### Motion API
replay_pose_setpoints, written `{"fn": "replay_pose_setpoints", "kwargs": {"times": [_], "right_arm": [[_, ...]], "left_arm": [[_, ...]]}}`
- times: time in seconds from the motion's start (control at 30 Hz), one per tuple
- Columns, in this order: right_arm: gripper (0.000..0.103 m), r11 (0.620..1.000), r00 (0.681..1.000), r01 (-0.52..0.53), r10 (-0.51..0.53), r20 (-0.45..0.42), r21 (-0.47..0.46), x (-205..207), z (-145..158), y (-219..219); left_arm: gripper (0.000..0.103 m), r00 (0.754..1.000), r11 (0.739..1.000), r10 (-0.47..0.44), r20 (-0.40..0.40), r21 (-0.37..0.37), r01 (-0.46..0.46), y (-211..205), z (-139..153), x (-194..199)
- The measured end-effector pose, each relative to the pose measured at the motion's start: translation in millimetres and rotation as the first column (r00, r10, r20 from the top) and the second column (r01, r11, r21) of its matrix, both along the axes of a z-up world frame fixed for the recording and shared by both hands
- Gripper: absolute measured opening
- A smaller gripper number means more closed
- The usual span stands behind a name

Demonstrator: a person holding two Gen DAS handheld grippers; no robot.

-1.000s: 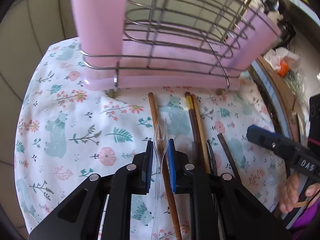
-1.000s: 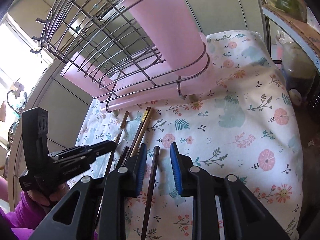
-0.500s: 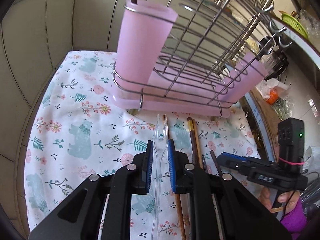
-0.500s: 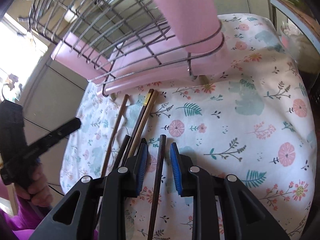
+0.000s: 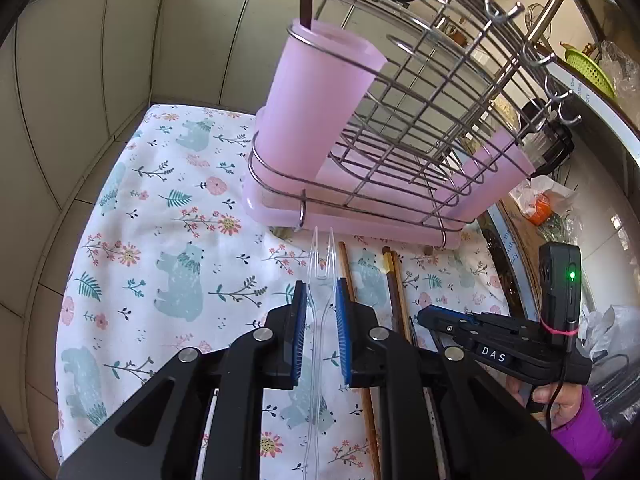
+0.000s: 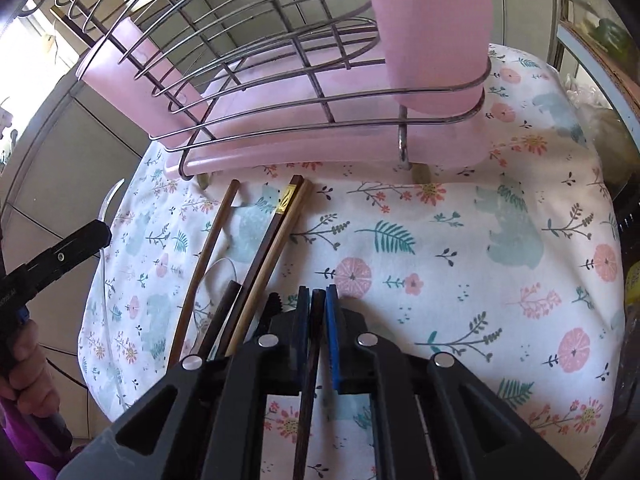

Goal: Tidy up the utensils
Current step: 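Lift the fork with left gripper while right lifts the spoon above the pink cup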

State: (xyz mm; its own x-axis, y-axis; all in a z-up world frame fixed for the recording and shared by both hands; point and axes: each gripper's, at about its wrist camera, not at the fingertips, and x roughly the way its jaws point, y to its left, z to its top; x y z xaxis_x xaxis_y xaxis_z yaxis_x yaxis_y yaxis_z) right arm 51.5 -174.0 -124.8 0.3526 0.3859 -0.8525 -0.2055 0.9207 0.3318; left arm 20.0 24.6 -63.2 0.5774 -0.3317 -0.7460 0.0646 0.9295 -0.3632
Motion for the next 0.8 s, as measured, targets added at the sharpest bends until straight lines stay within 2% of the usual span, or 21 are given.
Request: {"fn": "replay_pose_setpoints", "kwargs": {"times": [0.13, 0.43, 0.63, 0.8], "right_arm": [[0.006, 0.998, 0.999, 0.021, -0.022, 0.031, 0.055, -4.4, 9.3, -12.0], [0.006, 0.982, 0.972, 0.058, -0.097, 0.213, 0.180, -19.9, 57.9, -41.4], [0.006, 0.966, 0.932, 0.064, -0.148, 0.332, 0.250, -31.1, 93.0, -56.8], [0.006, 0.963, 0.876, 0.057, -0.175, 0.450, 0.265, -37.3, 132.3, -66.5]], "left_arm": [[0.014, 1.000, 1.000, 0.012, 0.018, -0.011, -0.012, 4.4, 3.3, -2.5], [0.014, 0.992, 0.997, 0.059, 0.110, -0.055, -0.054, 13.4, 24.2, -11.0], [0.014, 0.976, 0.991, 0.097, 0.196, -0.104, -0.078, 20.4, 45.3, -19.7], [0.014, 0.955, 0.988, 0.126, 0.269, -0.123, -0.096, 27.8, 70.4, -22.6]]}}
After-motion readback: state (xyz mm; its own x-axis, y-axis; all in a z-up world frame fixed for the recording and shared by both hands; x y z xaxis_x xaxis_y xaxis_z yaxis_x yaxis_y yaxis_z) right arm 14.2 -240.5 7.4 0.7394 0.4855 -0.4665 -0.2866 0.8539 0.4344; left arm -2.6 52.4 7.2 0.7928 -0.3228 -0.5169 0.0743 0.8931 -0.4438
